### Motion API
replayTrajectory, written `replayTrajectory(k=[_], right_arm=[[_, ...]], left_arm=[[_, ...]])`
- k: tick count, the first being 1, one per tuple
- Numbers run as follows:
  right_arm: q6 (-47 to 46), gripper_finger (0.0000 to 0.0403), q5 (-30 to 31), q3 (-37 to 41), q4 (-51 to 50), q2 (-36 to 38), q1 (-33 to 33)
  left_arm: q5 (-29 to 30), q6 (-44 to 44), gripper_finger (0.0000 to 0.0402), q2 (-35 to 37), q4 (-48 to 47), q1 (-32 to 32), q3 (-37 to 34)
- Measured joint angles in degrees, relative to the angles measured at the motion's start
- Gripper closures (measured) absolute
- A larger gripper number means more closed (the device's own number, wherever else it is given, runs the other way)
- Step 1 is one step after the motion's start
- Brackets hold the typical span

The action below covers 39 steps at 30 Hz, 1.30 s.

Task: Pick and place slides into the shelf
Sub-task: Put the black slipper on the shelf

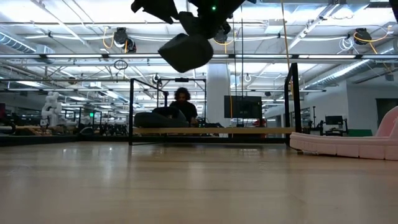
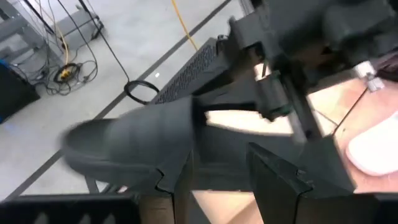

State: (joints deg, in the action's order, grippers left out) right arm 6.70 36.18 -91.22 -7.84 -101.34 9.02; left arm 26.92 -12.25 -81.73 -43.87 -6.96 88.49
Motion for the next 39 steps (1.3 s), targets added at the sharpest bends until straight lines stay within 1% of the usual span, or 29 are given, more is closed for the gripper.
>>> replayTrajectory(k=[1, 4, 6, 9, 16, 19, 30, 39], right_arm=[[0.1, 0.0403, 0.04, -0.08, 1.89, -0.52, -0.03], [1.68, 0.0403, 1.6, 0.02, 2.77, -1.15, -0.49], [1.99, 0.0403, 2.56, -0.06, 6.01, -2.07, -0.61], [2.19, 0.0403, 4.22, 0.0, 6.32, -2.21, -0.63], [3.19, 0.0403, 5.96, -0.02, 8.62, -2.12, -0.83], [3.02, 0.0403, 6.1, -0.08, 9.95, -2.65, -0.79], [2.82, 0.0403, 7.34, -0.07, 10.1, -2.8, -0.74], [2.97, 0.0403, 7.15, -0.07, 10.8, -2.8, -0.48]], left_arm=[[0.02, -0.11, 0.0254, 0.06, 0.32, 0.0, 0.0], [0.15, -0.27, 0.0254, 0.24, -0.12, -0.03, 0.0], [0.19, -0.3, 0.0254, 0.21, -1.27, -0.24, 0.0], [0.96, -0.4, 0.0254, 0.15, -2.05, -0.81, 0.0], [1.34, -1.43, 0.0254, 0.04, -2.71, -2.15, 0.0], [1.66, -0.96, 0.0254, 0.02, -2.72, -2.16, 0.0], [2.14, -1.98, 0.0254, 0.0, -2.63, -2.34, 0.0], [1.57, -2.8, 0.0254, 0.0, -0.38, -2.34, 0.0]])
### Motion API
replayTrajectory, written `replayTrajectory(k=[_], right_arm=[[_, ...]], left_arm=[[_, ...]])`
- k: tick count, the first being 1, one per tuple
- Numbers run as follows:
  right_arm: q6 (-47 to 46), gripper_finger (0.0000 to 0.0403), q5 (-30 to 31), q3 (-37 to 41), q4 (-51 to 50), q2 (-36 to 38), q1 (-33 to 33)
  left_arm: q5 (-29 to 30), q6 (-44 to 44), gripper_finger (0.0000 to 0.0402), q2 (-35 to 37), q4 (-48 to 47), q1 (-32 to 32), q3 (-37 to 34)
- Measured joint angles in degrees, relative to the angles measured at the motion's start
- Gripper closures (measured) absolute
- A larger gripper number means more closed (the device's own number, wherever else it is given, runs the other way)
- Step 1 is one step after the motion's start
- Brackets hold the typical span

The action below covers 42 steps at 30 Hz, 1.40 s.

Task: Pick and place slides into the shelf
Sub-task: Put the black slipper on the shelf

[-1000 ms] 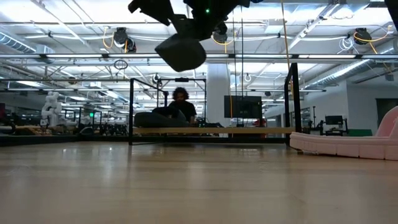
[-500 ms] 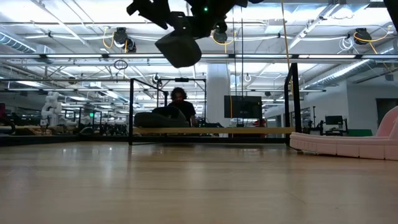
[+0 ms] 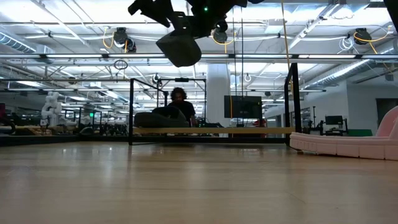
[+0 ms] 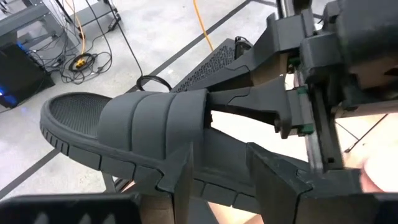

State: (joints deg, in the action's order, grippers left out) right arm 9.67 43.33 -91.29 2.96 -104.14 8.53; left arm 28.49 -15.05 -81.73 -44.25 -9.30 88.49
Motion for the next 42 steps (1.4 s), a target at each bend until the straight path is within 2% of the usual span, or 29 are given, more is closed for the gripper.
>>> replayTrajectory(k=[10, 15, 35, 42], right_arm=[[0.24, 0.0403, -0.15, 0.0, 0.24, 0.0, 0.61], [0.11, 0.0403, -2.06, 0.0, 0.23, 0.0, 0.9], [1.75, 0.0403, -1.2, 0.0, 1.11, 0.0, 1.03], [3.5, 0.0403, 1.62, 0.0, 1.14, 0.02, 1.05]], left_arm=[[-0.35, 1.24, 0.0254, -0.01, 1.4, 0.0, 0.0], [-0.37, 1.42, 0.0254, -0.02, 1.94, 0.0, 0.0], [-0.01, 1.84, 0.0254, -0.02, 2.43, -0.12, 0.0], [0.05, 1.97, 0.0254, -0.02, 2.44, -0.91, 0.0]])
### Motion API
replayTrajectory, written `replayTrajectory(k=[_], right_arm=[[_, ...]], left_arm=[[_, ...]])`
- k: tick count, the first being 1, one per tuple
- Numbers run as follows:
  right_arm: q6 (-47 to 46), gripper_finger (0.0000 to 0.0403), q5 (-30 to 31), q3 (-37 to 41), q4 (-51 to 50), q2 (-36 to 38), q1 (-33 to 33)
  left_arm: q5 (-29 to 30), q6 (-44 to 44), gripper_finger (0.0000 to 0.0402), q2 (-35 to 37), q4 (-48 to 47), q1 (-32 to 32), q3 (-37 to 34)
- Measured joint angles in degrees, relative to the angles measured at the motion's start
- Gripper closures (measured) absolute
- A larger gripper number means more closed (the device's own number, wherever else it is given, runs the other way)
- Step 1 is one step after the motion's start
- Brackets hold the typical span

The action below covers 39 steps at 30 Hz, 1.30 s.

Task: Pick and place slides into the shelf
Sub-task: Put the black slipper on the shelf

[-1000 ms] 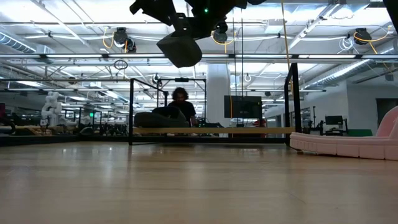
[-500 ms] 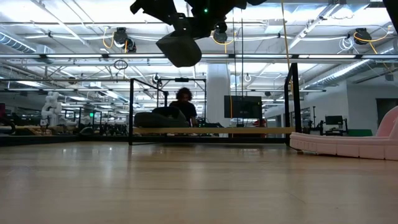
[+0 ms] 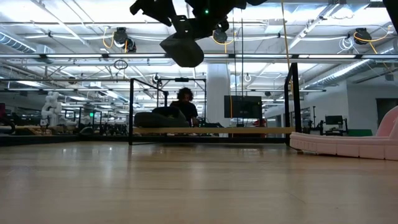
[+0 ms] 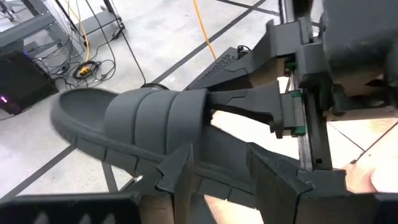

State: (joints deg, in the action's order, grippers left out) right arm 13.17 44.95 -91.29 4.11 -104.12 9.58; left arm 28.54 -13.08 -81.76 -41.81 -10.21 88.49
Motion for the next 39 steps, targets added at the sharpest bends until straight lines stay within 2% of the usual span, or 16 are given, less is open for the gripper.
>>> replayTrajectory(k=[2, 8, 11, 39], right_arm=[[0.0, 0.0403, 0.09, 0.0, 0.17, -0.02, 0.0], [4.4, 0.0403, -0.13, 0.0, 1.52, -0.01, -0.48], [5.86, 0.0403, -1.74, 0.0, 1.44, 0.03, -0.7], [12.45, 0.0403, -4.72, 0.0, 0.8, 0.03, -0.98]], left_arm=[[-0.29, 0.51, 0.0254, 0.0, 0.23, -0.1, 0.0], [-7.12, -0.4, 0.0254, 0.0, -0.34, -1.29, 0.0], [-8.59, -0.54, 0.0254, -0.01, -1.36, -1.99, 0.0], [-11.29, 0.81, 0.0254, 0.0, -3.32, -5.65, 0.0]])
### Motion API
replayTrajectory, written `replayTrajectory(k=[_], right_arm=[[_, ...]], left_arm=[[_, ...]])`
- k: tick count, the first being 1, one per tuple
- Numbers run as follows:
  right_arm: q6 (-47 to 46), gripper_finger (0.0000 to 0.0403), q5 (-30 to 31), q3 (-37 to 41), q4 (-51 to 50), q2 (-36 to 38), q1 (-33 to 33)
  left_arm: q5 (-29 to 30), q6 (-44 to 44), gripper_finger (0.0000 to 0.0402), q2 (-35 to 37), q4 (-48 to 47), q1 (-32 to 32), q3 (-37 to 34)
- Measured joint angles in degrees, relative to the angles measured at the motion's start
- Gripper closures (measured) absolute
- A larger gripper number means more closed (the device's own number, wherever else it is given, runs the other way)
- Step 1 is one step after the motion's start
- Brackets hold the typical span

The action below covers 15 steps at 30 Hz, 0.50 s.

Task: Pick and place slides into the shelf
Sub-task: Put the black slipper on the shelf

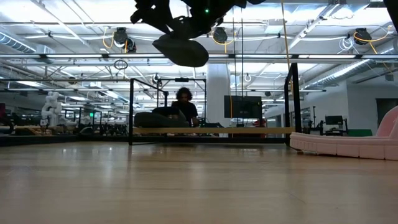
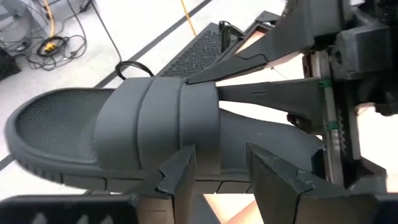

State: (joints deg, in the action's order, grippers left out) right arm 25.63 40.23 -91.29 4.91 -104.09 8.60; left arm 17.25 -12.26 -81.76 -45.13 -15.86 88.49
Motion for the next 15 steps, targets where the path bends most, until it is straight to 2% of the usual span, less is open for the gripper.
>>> replayTrajectory(k=[15], right_arm=[[3.62, 0.0403, -6.1, 0.02, -0.73, 0.07, -0.33]], left_arm=[[-1.21, -0.1, 0.0254, 0.07, 0.27, -1.26, -0.04]])
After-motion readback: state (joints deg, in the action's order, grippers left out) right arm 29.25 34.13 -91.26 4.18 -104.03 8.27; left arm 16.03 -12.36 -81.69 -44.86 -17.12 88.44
